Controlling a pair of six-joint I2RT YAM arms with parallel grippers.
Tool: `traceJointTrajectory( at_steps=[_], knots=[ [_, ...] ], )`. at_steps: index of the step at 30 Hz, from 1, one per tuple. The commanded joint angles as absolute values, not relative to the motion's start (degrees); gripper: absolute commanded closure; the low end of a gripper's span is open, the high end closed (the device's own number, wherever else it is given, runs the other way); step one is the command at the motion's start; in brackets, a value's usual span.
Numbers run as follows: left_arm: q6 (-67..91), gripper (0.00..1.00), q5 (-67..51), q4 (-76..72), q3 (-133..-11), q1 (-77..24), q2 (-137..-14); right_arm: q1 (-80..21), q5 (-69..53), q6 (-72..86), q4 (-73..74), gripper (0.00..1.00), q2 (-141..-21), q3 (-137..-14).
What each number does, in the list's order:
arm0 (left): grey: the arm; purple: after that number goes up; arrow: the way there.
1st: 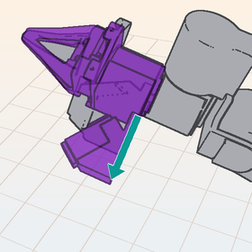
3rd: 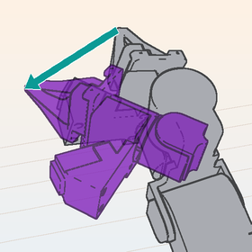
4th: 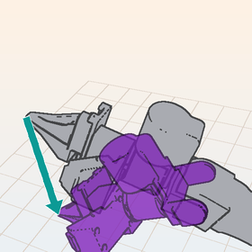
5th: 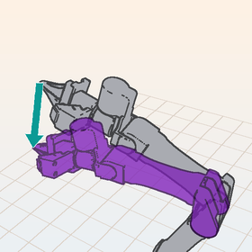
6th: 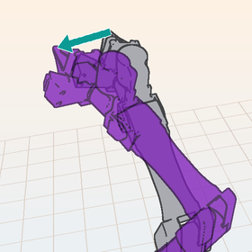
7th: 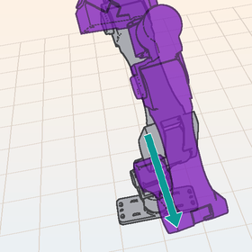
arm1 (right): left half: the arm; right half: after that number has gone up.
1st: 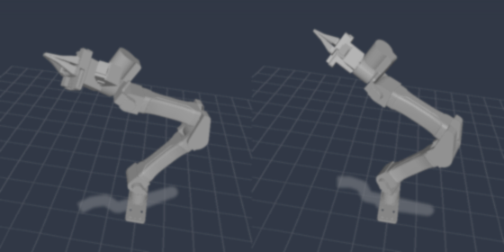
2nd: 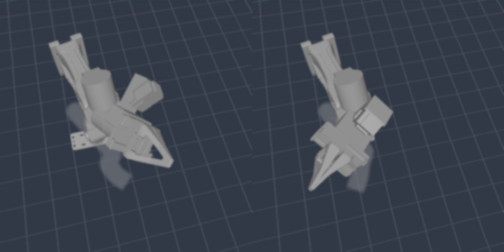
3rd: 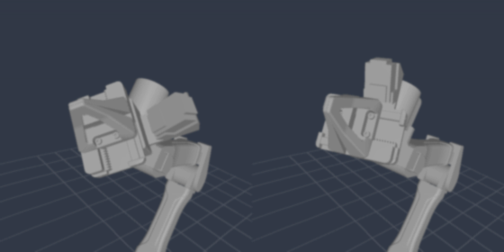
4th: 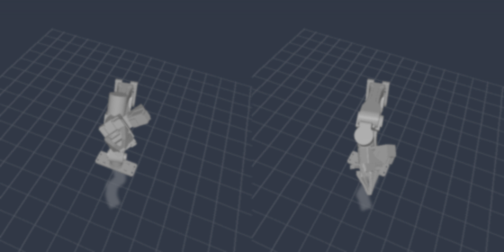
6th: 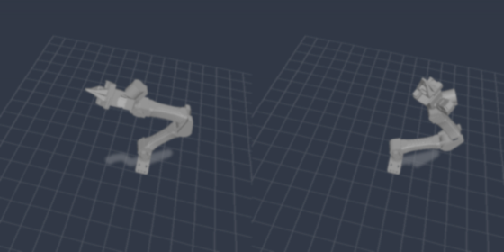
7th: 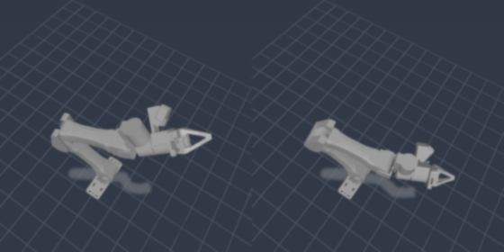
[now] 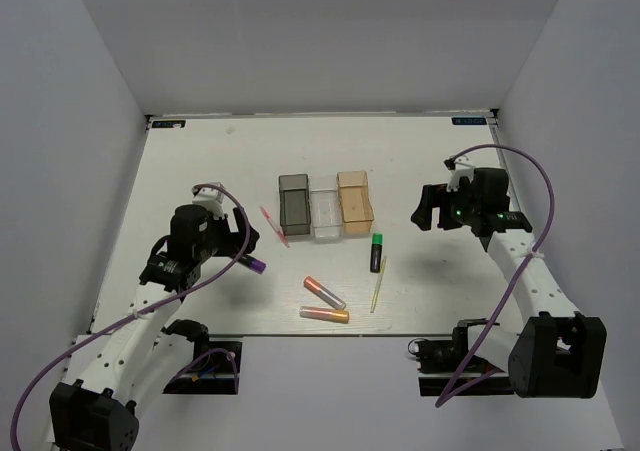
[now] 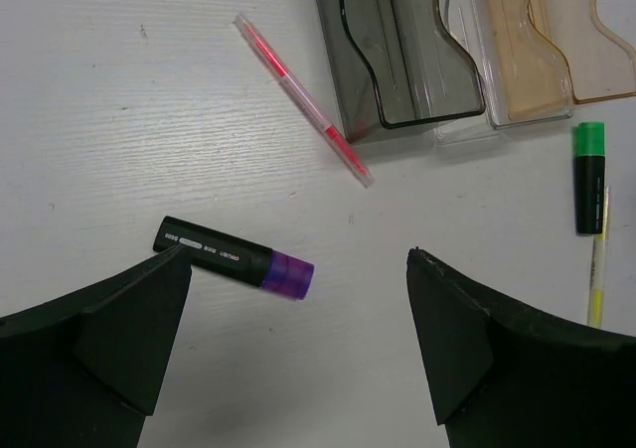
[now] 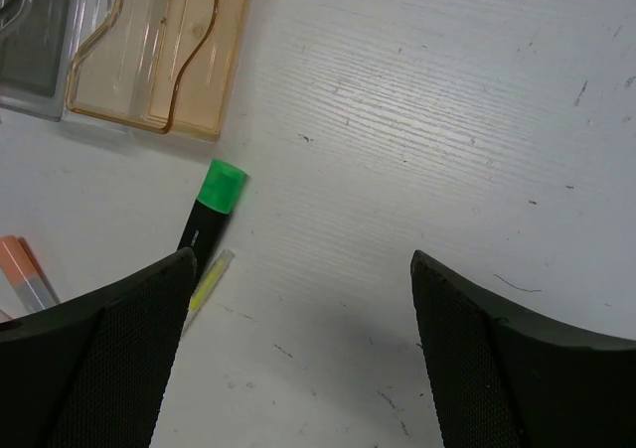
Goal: Sort the stationery into containers
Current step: Grab a piece of stationery with the left arm
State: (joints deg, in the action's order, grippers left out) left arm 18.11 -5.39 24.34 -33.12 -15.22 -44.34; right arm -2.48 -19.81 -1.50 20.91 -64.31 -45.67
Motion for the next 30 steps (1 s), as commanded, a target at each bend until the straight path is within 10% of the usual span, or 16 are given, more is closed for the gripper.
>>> traceJointTrajectory(
  at_steps=[1,12,14,16,21,23,25,28,30],
  knots=[
    [18.37,0.01,-5.54,24.43,-34.37,-15.20,-44.21,-2.46,-20.57,-2.46,19.77,0.10,-63.10,-45.09],
    [19.25,0.02,-5.36,24.61,-34.10,-15.29,-44.56,-2.64,-21.88,-12.10,23.11,0.10,-63.19,-46.75],
    [20.39,0.39,-7.20,24.26,-33.75,-15.12,-45.00,-2.90,-21.01,-16.93,29.95,0.10,-64.24,-49.38],
    [23.45,1.00,-7.12,27.31,-35.85,-15.12,-46.74,-2.55,-16.99,-18.27,35.59,0.10,-64.69,-52.20],
    [34.51,0.81,-4.32,41.02,-42.35,-15.55,-51.59,-2.20,-12.48,-22.23,32.27,0.10,-59.16,-48.26],
    [40.14,0.49,-0.62,45.68,-44.03,-15.91,-53.86,-2.55,-15.20,-20.23,29.37,0.99,-58.27,-45.28],
    [47.58,0.22,4.20,48.95,-45.44,-16.26,-55.71,-2.64,-15.98,-17.41,27.16,1.00,-61.15,-45.17],
    [54.97,0.21,3.78,48.07,-43.42,-16.26,-59.13,-2.81,-18.97,-14.24,29.26,0.34,-65.36,-48.94],
    [57.92,0.23,2.64,47.46,-43.42,-16.26,-61.26,-2.90,-20.30,-12.75,31.20,0.38,-66.62,-50.97]
  ],
)
